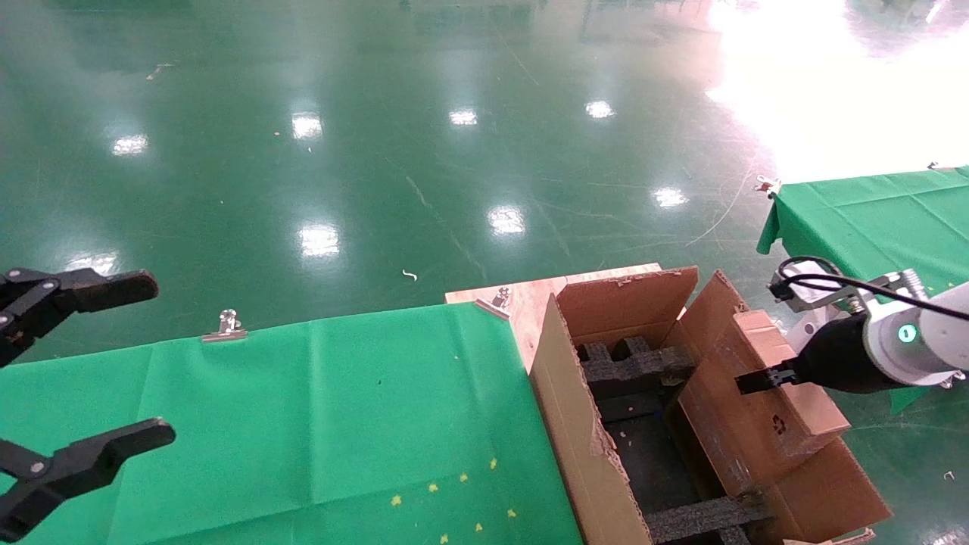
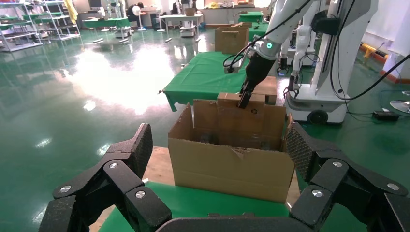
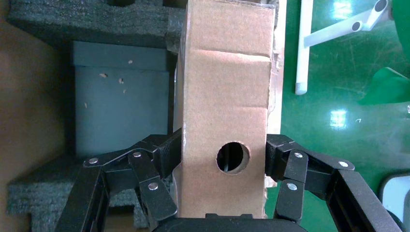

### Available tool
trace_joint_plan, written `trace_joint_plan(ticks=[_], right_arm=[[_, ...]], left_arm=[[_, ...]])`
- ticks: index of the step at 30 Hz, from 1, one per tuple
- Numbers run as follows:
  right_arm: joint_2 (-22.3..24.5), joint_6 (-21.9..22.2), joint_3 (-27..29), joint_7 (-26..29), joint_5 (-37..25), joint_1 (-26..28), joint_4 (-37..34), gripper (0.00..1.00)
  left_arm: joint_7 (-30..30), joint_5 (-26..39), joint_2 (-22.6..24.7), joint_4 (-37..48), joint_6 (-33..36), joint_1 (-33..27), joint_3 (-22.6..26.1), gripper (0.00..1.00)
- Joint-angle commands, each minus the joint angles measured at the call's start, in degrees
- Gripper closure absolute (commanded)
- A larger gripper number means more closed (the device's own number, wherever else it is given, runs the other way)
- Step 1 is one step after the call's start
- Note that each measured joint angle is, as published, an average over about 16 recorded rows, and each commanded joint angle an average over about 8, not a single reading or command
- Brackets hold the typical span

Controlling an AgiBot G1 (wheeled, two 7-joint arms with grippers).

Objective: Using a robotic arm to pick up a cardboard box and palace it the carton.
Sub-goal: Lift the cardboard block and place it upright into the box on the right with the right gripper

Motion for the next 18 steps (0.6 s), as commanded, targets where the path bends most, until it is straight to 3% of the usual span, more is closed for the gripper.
trace_joint_plan(ticks=[1, 18], right_arm=[[-0.33, 0.63, -0.31, 1.40, -0.93, -0.69, -0.05, 1.00], [-3.78, 8.69, -2.41, 6.21, -1.68, -9.17, -3.95, 1.00]], left_arm=[[0.00, 0.00, 0.00, 0.00, 0.00, 0.00, 0.00, 0.00], [0.00, 0.00, 0.00, 0.00, 0.00, 0.00, 0.00, 0.00]])
